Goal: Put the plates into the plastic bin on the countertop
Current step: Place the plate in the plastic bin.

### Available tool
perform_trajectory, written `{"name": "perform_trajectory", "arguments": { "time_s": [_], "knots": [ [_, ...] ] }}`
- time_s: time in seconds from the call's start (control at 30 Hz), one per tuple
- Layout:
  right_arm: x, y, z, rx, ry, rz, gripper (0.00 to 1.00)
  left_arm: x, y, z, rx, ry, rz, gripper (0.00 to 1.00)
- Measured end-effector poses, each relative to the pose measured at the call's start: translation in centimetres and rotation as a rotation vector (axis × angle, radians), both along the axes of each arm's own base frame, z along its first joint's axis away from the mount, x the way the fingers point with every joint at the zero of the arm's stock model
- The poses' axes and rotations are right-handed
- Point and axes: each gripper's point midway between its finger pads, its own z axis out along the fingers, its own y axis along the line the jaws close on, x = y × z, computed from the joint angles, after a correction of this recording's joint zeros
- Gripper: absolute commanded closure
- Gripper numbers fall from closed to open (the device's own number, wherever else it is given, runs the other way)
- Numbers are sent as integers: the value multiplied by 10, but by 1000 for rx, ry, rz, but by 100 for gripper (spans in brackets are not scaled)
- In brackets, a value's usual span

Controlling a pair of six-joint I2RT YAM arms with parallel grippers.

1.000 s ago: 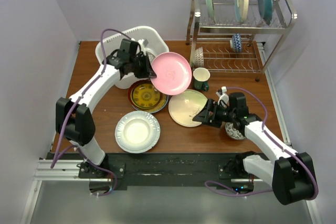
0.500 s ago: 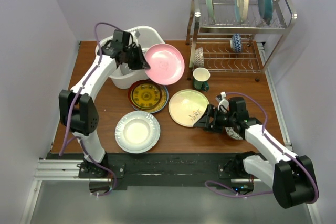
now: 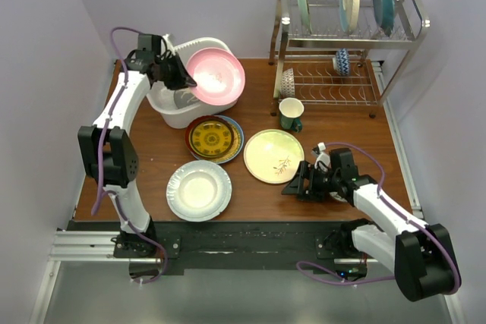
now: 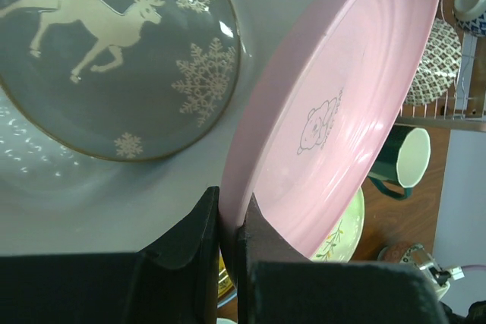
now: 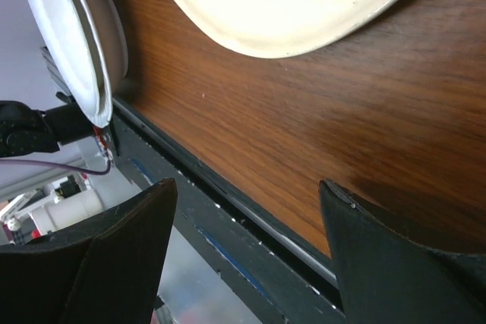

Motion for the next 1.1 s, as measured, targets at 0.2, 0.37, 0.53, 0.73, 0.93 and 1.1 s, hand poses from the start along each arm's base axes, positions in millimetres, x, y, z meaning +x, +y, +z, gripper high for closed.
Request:
{"name": "perform_trajectory", "arguments": {
  "time_s": [0.2,0.37,0.53,0.73,0.93,1.1],
  "knots": [
    [-2,-1,-2,-3,9,1,21,9,21,-1,-26,11,49,100],
    [-3,-1,-3,-5,9,0,21,22,36,1,-37,5,92,100],
    [-4,-2,-5,-8,16,0,21,39,55,-8,-35,7,129,100],
    [-5,-2,-5,-8,15,0,21,44,70,-28,-23,47,166,100],
    [-4,-2,-4,-6,9,0,21,46,71,-44,-19,79,173,100],
    [-5,-2,-5,-7,13,0,21,48,71,-52,-27,100,184,100]
  ]
}}
